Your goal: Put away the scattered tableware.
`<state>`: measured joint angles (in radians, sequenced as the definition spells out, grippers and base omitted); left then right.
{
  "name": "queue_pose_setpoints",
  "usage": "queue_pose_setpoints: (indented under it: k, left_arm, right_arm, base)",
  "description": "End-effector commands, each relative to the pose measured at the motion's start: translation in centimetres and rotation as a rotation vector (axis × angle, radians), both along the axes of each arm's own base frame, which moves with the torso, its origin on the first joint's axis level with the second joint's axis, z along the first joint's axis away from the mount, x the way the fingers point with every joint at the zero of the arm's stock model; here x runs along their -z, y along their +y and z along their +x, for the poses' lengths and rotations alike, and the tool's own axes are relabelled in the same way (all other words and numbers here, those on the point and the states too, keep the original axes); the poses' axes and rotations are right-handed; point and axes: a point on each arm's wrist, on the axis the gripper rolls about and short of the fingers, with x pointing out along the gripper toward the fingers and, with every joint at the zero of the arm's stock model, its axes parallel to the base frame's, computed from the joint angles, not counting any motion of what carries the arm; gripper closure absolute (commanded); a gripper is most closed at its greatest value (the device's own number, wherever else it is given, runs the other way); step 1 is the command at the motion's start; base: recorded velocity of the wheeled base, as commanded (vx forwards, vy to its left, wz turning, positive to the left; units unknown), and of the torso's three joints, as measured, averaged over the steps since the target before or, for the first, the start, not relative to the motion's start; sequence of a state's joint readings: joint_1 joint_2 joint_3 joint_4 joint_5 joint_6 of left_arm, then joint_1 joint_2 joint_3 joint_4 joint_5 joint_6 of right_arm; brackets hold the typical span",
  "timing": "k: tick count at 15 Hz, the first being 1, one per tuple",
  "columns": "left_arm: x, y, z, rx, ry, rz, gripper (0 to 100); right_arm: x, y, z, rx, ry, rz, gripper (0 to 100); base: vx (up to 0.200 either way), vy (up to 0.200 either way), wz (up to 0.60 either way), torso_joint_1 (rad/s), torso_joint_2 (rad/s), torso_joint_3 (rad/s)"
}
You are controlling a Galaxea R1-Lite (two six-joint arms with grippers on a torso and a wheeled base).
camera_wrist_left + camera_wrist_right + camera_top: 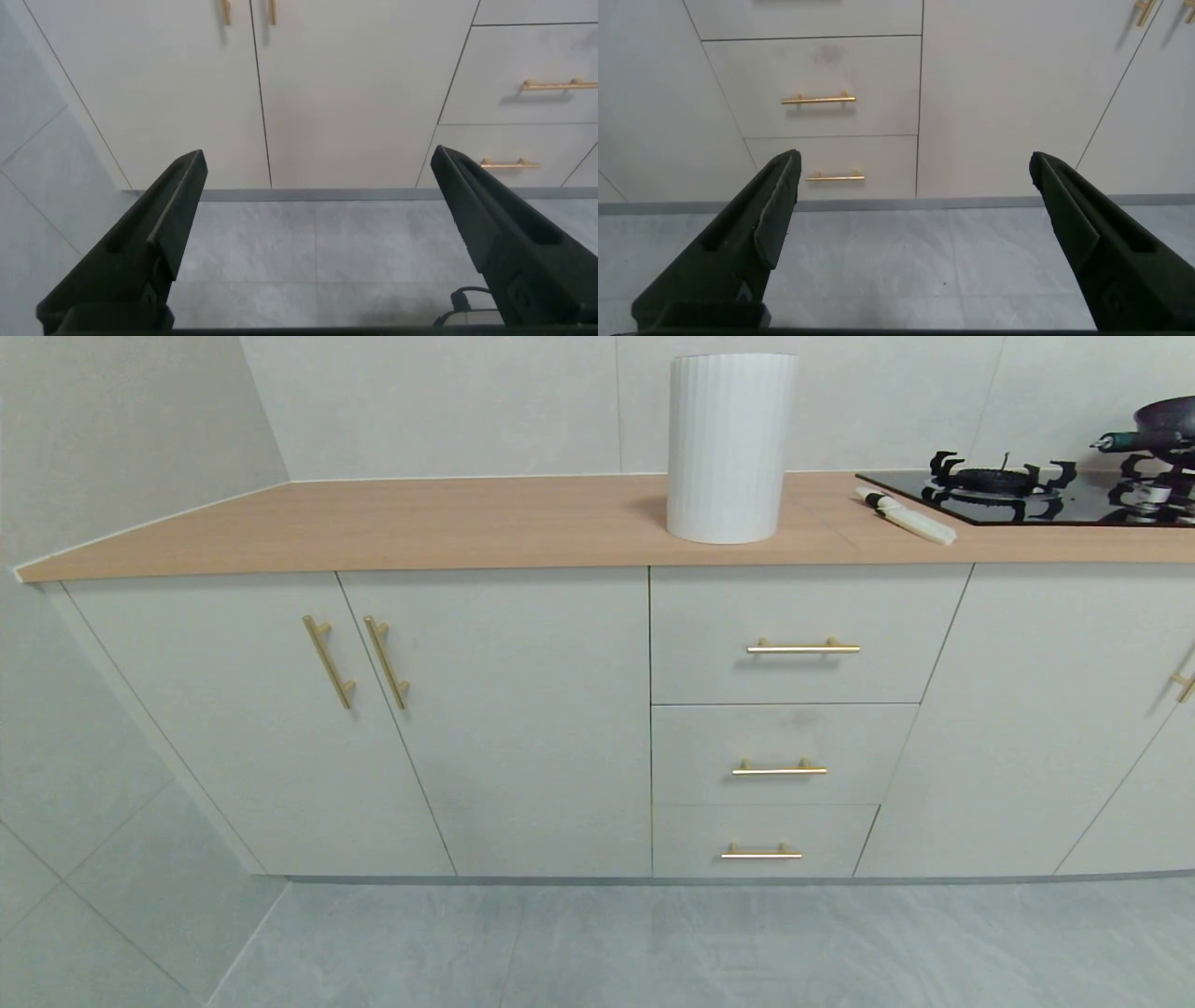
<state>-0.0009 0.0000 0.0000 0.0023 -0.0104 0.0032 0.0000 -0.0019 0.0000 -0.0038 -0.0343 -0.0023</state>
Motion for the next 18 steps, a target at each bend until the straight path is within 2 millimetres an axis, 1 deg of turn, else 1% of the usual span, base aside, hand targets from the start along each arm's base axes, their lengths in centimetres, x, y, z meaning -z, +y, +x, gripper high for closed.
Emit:
queue_pose_setpoints:
  k: [1,9,18]
  left_arm:
    - [-0.01,0.00,0.00,0.001,-0.001,0.000,0]
    - [0.01,0.00,0.00,0.001,0.001,0.000,0]
    - [0.01,0.00,0.00,0.001,0.001,0.000,0]
  right_arm:
    - [0.03,0.00,0.03,-0.001,0.007,-0.001,0]
    - [0.02,0.00,0.01,-0.001,0.004,0.001,0]
    - [-0.02,0.00,0.00,-0.001,0.003,0.001,0]
  base:
    - [0.000,0.000,0.00,0.000,0.00,0.000]
    - [0.000,0.000,0.00,0.000,0.00,0.000]
    - [0.200,0.000,0.00,0.001,0.00,0.002]
